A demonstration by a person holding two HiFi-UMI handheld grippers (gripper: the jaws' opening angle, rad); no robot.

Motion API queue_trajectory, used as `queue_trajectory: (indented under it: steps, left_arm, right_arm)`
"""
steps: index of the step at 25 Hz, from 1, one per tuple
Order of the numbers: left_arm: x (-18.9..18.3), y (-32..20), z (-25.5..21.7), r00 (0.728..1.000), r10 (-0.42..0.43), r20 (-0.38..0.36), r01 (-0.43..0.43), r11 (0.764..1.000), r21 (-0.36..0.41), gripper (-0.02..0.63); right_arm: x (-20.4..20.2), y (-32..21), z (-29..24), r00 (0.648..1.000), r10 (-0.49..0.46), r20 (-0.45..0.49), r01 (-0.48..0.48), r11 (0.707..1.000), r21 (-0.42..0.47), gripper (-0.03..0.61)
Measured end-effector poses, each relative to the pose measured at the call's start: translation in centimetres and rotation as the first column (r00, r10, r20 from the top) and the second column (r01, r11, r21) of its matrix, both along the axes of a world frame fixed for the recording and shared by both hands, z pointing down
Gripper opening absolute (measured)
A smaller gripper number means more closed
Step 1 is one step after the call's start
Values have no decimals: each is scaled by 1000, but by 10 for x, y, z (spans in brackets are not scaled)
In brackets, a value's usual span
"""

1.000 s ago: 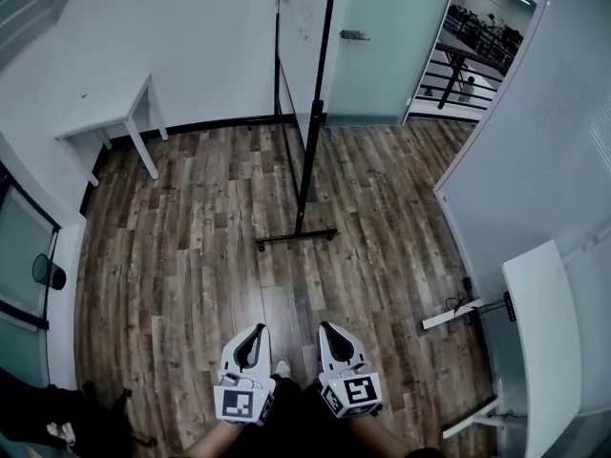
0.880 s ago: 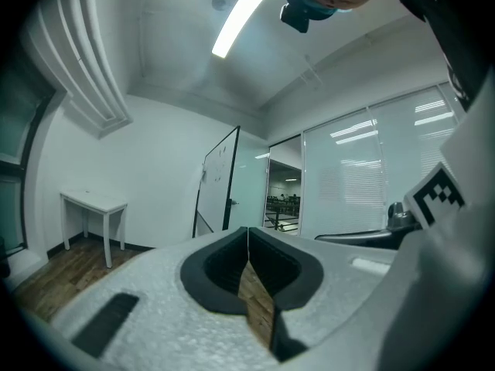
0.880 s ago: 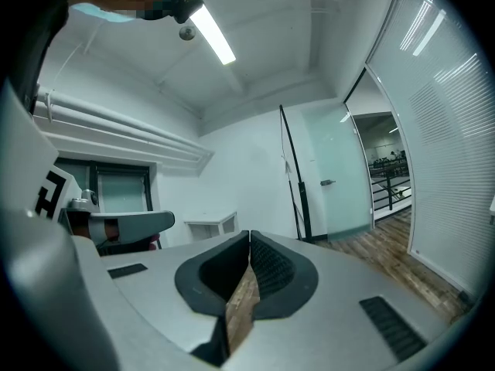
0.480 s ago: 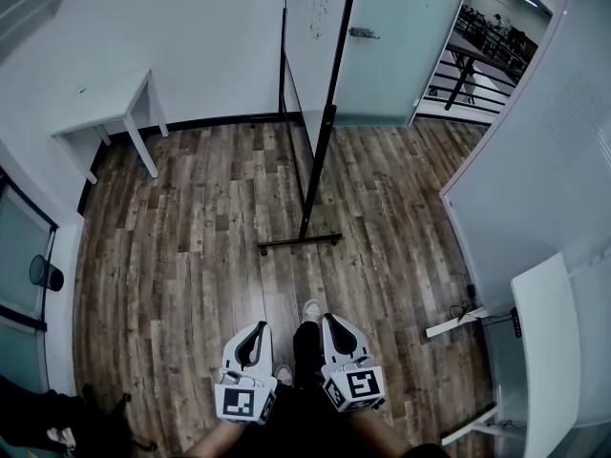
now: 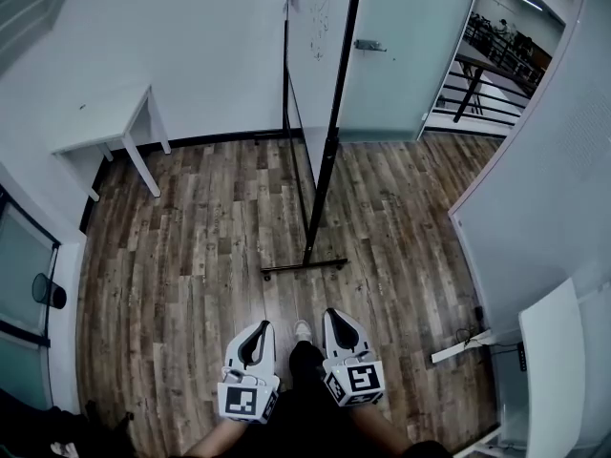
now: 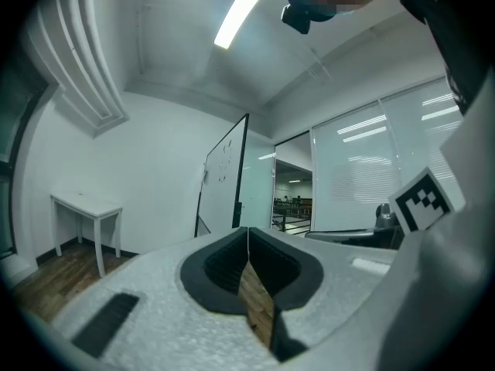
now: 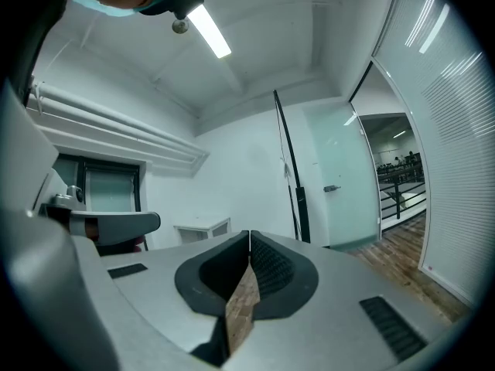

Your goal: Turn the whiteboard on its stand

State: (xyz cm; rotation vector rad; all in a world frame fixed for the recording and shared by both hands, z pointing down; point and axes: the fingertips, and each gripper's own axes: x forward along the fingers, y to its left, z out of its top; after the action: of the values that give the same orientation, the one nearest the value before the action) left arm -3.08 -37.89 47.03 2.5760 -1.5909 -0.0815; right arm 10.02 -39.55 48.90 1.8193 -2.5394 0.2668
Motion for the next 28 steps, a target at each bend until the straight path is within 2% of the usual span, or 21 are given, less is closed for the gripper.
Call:
queue_trajectory:
  steps: [11, 22, 28]
  left_arm:
    - [34, -129, -14, 999, -33, -2, 33, 999, 4, 18]
    - [60, -239, -7, 996, -85, 8, 85, 996, -25, 18]
    - [62, -280, 1, 992, -125, 31, 126, 991, -44, 18]
  right_arm:
    - [37, -140, -6, 999, -19, -27, 19, 1000, -19, 14]
    - [61, -273, 15, 996, -58, -70, 55, 997, -55, 19]
    - [73, -349, 43, 993, -47, -108, 36, 994, -99, 114]
